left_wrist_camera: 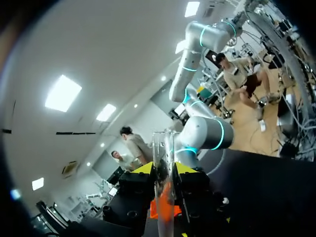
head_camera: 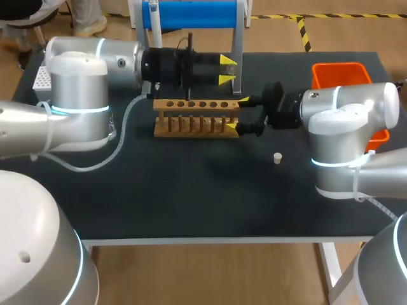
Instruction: Invert the test tube, pick up the pipette, mount the tip to pipette, aspirate from beaker and dispense into the tube, eject the tip, return the pipette, and cap with the stopper.
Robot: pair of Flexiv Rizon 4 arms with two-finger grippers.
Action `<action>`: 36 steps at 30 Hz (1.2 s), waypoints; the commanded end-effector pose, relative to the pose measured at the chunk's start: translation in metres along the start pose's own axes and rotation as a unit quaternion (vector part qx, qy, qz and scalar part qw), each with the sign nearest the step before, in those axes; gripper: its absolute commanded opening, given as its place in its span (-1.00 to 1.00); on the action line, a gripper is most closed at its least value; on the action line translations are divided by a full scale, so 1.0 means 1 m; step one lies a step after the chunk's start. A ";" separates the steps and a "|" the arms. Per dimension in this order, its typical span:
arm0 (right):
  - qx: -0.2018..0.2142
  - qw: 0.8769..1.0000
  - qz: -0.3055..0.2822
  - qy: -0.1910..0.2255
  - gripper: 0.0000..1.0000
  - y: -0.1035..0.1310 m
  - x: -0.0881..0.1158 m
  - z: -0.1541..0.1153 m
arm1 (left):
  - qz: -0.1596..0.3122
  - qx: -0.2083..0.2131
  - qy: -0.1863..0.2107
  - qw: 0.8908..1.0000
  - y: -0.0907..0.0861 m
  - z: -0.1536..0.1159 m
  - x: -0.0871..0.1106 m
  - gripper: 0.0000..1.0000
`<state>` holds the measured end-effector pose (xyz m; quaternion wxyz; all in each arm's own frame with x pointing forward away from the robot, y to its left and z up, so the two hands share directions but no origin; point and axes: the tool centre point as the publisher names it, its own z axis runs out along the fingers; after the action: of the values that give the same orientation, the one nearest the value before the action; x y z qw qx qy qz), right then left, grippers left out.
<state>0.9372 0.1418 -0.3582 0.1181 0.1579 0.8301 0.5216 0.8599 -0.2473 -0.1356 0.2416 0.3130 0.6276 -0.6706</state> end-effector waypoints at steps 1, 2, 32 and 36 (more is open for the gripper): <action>0.000 1.000 0.000 0.000 1.00 0.000 0.000 -0.001 | -0.073 -0.023 0.021 0.997 0.003 -0.001 0.002 -1.00; 0.000 1.000 0.000 0.000 1.00 0.000 0.000 -0.001 | -0.073 -0.023 0.021 0.997 0.003 -0.001 0.002 -1.00; 0.000 1.000 0.000 0.000 1.00 0.000 0.000 -0.001 | -0.188 0.013 0.039 0.981 0.003 -0.009 -0.032 -1.00; 0.000 1.000 0.000 0.000 1.00 0.000 0.000 -0.001 | -0.241 0.006 0.047 0.969 0.011 -0.011 -0.035 -1.00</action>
<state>0.9371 0.1416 -0.3587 0.1185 0.1579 0.8297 0.5221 0.8818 -0.2386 -0.1175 0.0713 0.1764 0.6853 -0.7030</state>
